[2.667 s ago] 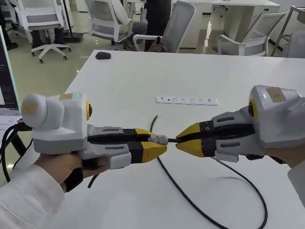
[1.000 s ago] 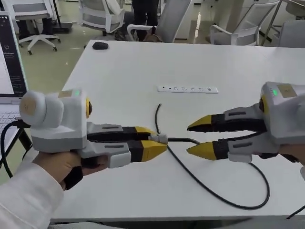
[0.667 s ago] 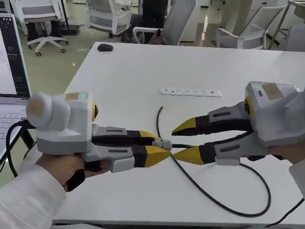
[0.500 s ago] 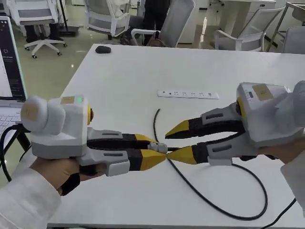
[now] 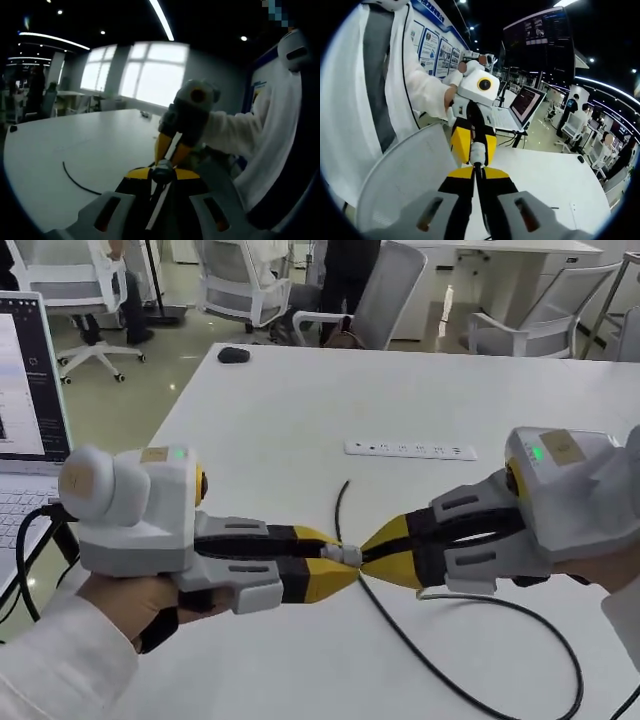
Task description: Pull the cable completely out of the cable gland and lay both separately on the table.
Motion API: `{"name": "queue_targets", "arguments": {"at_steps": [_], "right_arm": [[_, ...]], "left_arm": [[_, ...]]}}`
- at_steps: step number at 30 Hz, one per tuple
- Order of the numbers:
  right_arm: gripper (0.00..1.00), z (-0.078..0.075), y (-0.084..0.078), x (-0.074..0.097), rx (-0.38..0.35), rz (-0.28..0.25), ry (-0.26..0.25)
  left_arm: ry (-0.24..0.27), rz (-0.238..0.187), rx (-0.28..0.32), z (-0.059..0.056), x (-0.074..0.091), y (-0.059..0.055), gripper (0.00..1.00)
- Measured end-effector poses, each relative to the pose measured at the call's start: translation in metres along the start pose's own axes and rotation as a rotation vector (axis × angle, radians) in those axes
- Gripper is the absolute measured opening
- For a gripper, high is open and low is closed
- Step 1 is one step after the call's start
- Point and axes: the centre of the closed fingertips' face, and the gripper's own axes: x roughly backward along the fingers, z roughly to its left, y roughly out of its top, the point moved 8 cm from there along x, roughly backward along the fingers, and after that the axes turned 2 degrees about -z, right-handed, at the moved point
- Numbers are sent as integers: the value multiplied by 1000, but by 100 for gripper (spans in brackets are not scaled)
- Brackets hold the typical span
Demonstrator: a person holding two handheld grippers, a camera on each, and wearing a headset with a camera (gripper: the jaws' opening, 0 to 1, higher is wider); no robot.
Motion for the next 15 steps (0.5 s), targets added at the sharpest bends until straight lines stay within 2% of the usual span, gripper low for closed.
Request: {"name": "queue_targets", "arguments": {"at_steps": [9, 15], "right_arm": [[4, -6, -4, 2, -6, -7, -2], [4, -10, -10, 10, -16, 5, -27]], "left_arm": [[-7, 8, -1, 5, -2, 2, 17], [0, 1, 8, 11, 2, 4, 17]]}}
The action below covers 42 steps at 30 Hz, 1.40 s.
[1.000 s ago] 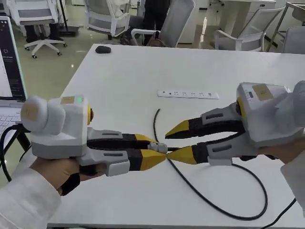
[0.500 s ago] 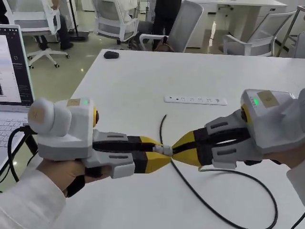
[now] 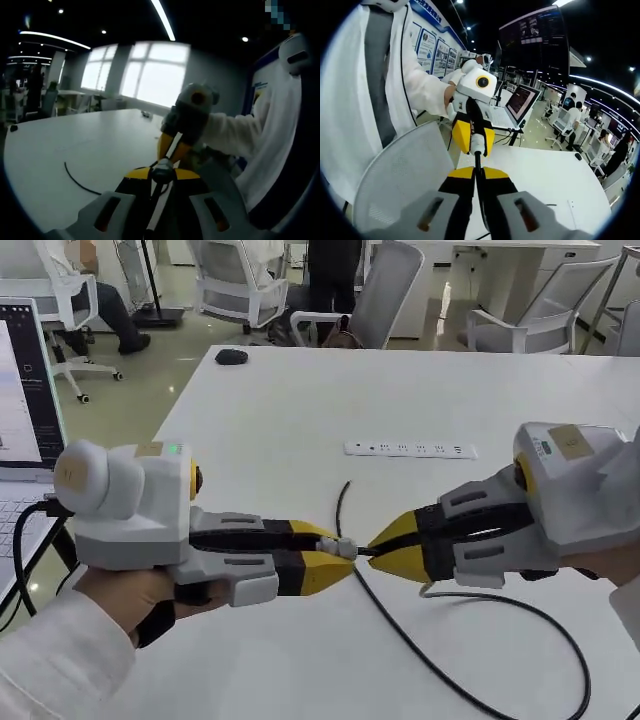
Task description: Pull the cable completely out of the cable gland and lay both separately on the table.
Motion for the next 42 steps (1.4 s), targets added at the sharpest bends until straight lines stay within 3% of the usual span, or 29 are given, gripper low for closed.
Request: {"name": "queue_targets", "arguments": {"at_steps": [13, 17, 32, 35, 42], "right_arm": [[4, -7, -14, 22, -43, 20, -73], [4, -7, -19, 26, -58, 30, -96], [4, -10, -21, 19, -73, 42, -114], [4, -9, -25, 15, -78, 60, -108], [4, -9, -30, 10, -103, 69, -93]], "left_arm": [[20, -18, 7, 9, 11, 4, 17], [25, -45, 24, 12, 16, 7, 17], [12, -55, 5, 13, 11, 12, 17], [15, -44, 26, 14, 9, 11, 17], [17, -45, 9, 12, 9, 12, 17]]}}
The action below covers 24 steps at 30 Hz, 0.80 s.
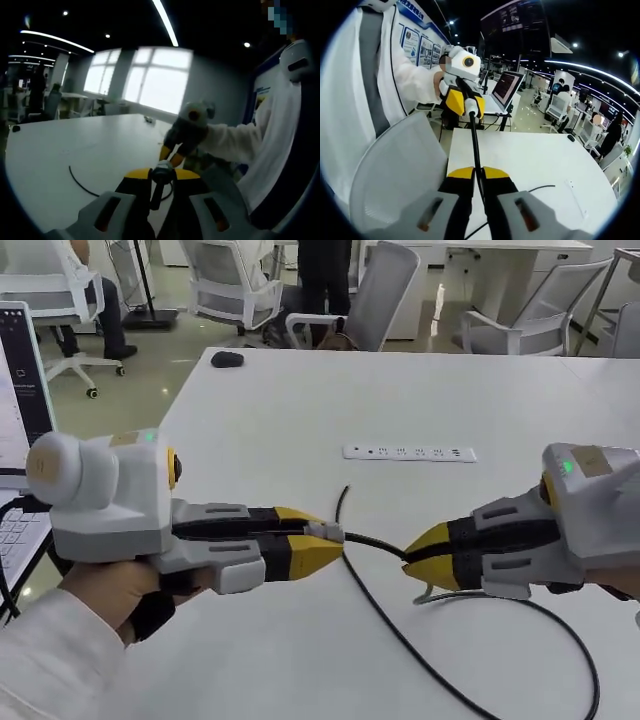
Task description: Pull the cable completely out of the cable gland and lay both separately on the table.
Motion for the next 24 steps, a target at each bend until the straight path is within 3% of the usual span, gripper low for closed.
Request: {"name": "queue_targets", "arguments": {"at_steps": [5, 12, 15, 19, 24], "right_arm": [[5, -1, -2, -5, -16, -10, 7], [16, -2, 1, -11, -23, -16, -2], [11, 1, 5, -19, -29, -51, 24], [12, 10, 2, -34, -7, -16, 47], [4, 11, 7, -39, -13, -59, 73]], "left_arm": [[10, 2, -2, 1, 1, 0, 17], [10, 4, -6, 2, 0, 0, 17], [10, -1, 0, 2, -1, -1, 17], [7, 3, 0, 2, -2, -3, 17], [9, 9, 4, 3, -1, -4, 17]]}}
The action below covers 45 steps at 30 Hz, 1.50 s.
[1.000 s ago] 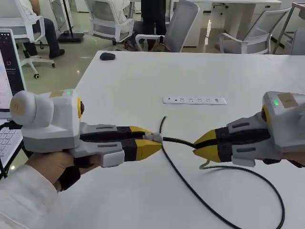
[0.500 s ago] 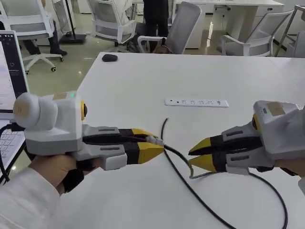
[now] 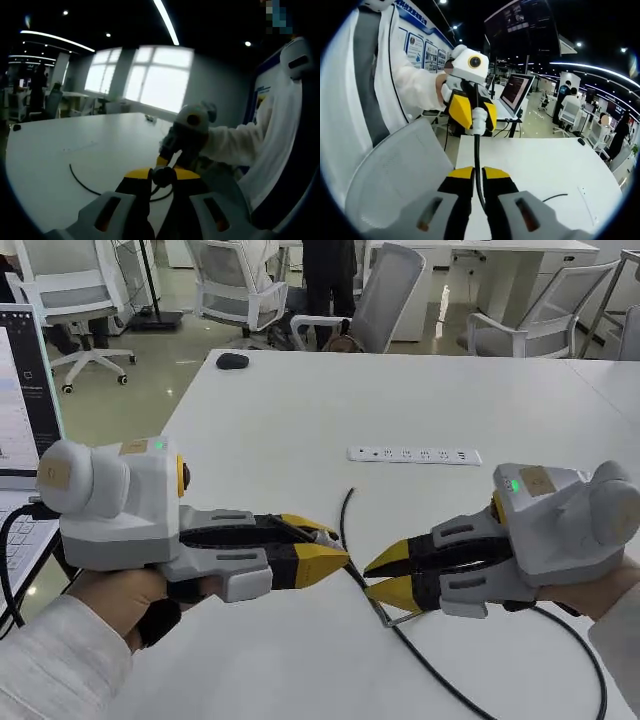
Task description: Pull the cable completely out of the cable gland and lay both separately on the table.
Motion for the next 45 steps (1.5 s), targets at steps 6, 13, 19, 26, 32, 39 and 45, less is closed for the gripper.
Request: {"name": "queue_targets", "arguments": {"at_steps": [6, 13, 19, 26, 32, 39, 45], "right_arm": [[12, 2, 2, -5, -8, -15, 28], [3, -6, 2, -16, 0, -27, 3], [3, -7, 3, -18, 8, -33, 12], [3, -8, -10, -25, 3, 25, 25], [3, -13, -24, -29, -3, 87, 15], [3, -16, -48, -37, 28, 229, 19], [3, -21, -63, -43, 22, 289, 8]], "left_arm": [[5, -2, 4, 1, 3, -1, 17], [14, -4, 4, 4, 5, -2, 17], [23, -3, 9, 5, 10, -4, 17], [41, -8, 15, 8, 16, -5, 17], [61, -9, 21, 11, 20, -6, 17], [76, -9, 35, 12, 24, -10, 17], [81, -20, 50, 12, 28, -12, 17]]}}
